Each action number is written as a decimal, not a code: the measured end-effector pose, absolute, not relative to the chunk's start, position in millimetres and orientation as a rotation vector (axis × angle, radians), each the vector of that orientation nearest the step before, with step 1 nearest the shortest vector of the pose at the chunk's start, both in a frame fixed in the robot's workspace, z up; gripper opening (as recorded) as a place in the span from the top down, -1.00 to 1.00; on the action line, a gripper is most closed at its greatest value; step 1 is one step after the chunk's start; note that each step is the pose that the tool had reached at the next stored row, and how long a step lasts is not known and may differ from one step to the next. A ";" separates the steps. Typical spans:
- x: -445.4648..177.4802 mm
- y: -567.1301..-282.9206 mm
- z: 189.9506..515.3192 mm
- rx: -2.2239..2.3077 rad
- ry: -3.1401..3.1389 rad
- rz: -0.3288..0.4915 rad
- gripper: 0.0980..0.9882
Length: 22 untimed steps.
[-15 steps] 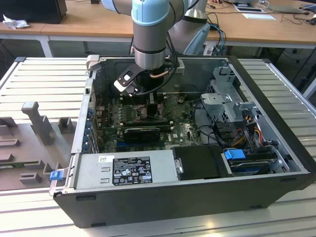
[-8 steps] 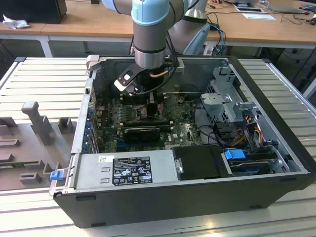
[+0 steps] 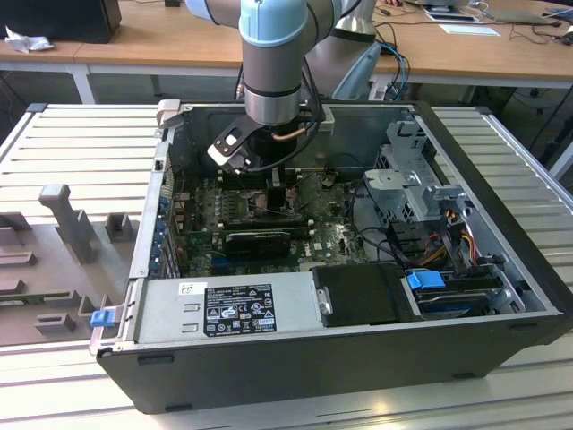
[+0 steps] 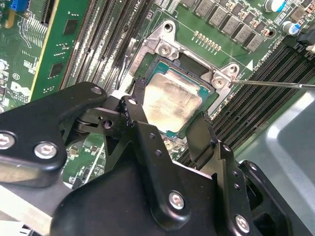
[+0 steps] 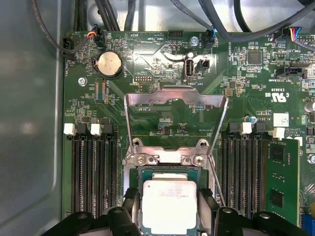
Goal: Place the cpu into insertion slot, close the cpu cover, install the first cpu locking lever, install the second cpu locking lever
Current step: 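Place the cpu into insertion slot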
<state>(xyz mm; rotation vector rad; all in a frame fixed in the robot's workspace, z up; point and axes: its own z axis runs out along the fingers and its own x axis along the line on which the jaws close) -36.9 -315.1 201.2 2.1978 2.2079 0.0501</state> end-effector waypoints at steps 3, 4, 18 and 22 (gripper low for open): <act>-36.9 -315.2 203.1 2.195 2.206 0.045 -0.14; -36.9 -315.2 205.8 2.196 2.206 0.045 -0.14; -36.9 -320.4 214.2 2.194 2.204 0.041 0.98; -37.0 -320.4 217.0 2.193 2.204 0.041 0.98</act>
